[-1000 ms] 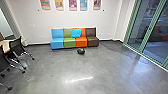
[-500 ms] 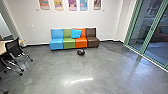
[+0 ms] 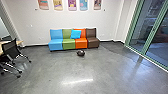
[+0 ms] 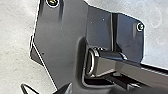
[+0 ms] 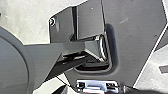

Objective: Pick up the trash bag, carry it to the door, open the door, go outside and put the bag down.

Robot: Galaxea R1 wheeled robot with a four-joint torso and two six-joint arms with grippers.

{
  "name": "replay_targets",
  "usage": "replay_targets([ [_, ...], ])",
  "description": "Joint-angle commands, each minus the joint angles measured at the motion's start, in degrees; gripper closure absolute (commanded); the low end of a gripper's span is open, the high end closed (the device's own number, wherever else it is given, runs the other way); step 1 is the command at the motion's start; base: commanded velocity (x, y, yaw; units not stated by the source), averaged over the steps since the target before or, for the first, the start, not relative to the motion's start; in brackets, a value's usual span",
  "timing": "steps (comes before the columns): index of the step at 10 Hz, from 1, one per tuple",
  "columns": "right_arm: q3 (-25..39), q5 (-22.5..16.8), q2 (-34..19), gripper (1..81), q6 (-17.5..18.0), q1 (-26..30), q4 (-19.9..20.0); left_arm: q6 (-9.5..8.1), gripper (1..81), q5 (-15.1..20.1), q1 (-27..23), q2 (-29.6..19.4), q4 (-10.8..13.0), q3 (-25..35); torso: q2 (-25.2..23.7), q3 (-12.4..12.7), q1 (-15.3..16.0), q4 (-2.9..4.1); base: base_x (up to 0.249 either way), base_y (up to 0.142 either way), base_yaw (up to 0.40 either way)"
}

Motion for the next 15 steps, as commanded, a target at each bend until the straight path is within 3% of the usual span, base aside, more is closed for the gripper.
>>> replay_targets([
  [1, 0.74, -3.09, -0.49, 1.0, -0.13, 1.25, -0.12, 0.44, 1.0, 3.69, -1.69, -0.26, -0.01, 0.53, 0.0, 0.0, 0.0, 0.0, 0.165, 0.0, 0.0],
  [15, 0.04, -3.18, -0.05, 1.0, -0.13, 1.78, -0.12, 0.44, 1.0, 3.42, -1.68, -0.34, -0.1, 0.35, 0.0, 0.0, 0.02, 0.0, 0.165, 0.0, 0.0],
])
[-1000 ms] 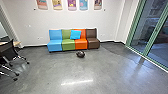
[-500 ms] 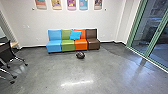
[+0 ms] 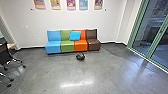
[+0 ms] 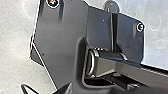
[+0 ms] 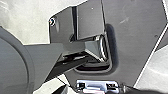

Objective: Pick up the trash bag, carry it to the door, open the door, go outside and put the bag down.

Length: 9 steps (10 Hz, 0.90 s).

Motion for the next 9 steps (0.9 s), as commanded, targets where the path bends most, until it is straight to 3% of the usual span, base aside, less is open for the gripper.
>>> replay_targets([
  [1, 0.47, -3.18, -0.45, 1.0, -0.13, 1.64, -0.12, 0.44, 1.0, 3.64, -1.66, -0.34, -0.1, 0.36, 0.0, 0.0, 0.0, 0.0, 0.165, 0.0, 0.0],
  [9, -0.67, -3.09, 0.52, 1.0, -0.13, 1.64, -0.39, 0.44, 1.0, 3.64, -1.66, -0.43, -0.19, 0.27, 0.0, 0.0, -0.05, 0.0, 0.156, 0.0, 0.0],
])
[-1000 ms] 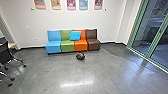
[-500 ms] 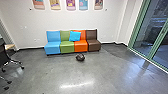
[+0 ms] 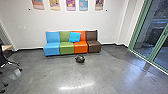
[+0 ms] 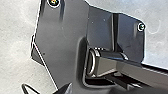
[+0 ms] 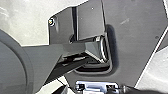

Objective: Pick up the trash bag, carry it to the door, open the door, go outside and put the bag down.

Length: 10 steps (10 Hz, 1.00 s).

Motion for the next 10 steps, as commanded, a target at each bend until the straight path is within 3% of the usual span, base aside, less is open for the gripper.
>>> replay_targets([
  [1, 0.95, -3.07, -0.55, 1.0, -0.13, 1.31, -0.35, 0.34, 1.0, 3.84, -1.82, -0.47, -0.19, 0.54, 0.0, 0.0, 0.0, 0.0, 0.146, 0.0, 0.0],
  [10, 0.86, -3.07, -0.47, 1.0, -0.13, 1.32, -0.44, 0.34, 1.0, 3.84, -1.82, -0.38, -0.19, 0.54, -0.02, 0.0, -0.05, 0.0, 0.146, 0.0, 0.0],
])
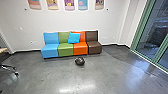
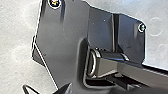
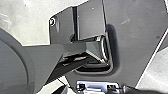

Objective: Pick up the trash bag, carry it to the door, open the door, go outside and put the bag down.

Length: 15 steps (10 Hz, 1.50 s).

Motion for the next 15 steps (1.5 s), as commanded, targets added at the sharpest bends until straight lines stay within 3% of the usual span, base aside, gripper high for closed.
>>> replay_targets([
  [1, 0.66, -3.07, -0.39, 1.0, -0.13, 1.26, -0.35, 0.35, 1.0, 3.79, -1.64, -0.49, -0.19, 0.57, 0.0, 0.0, 0.0, 0.0, 0.147, 0.0, 0.0],
  [9, 0.66, -3.24, -0.39, 1.0, -0.13, 1.43, -0.35, 0.35, 1.0, 3.79, -1.64, -0.4, -0.19, 0.57, 0.02, 0.0, 0.02, 0.0, 0.146, 0.0, 0.0],
  [15, 0.66, -3.33, -0.39, 1.0, -0.13, 1.52, -0.35, 0.35, 1.0, 3.71, -1.64, -0.58, -0.19, 0.57, 0.02, 0.0, 0.05, 0.0, 0.147, 0.064, 0.0],
])
